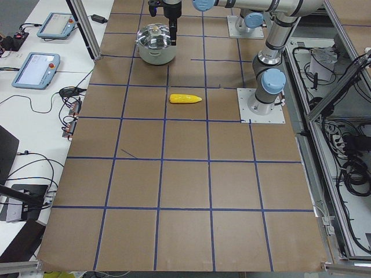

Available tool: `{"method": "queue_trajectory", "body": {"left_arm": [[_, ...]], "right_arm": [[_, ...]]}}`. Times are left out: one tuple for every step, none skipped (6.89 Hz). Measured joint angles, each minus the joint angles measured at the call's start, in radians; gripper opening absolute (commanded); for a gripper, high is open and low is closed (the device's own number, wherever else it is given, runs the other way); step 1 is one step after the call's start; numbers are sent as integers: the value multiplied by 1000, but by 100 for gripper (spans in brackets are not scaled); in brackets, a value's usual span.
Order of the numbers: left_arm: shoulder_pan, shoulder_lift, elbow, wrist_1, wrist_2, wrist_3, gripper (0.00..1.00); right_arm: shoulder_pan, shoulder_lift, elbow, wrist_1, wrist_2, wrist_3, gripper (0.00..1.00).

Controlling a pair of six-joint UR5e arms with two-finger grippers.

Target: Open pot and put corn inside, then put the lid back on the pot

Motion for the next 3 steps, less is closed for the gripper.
{"method": "queue_trajectory", "body": {"left_arm": [[1, 0, 1, -2, -1, 0, 100], [1, 0, 0, -5, -1, 0, 100], [1, 3, -4, -7, -1, 0, 100]], "right_arm": [[1, 0, 0, 0, 0, 0, 99], [1, 0, 2, 0, 0, -1, 98], [3, 1, 4, -3, 1, -1, 98]]}}
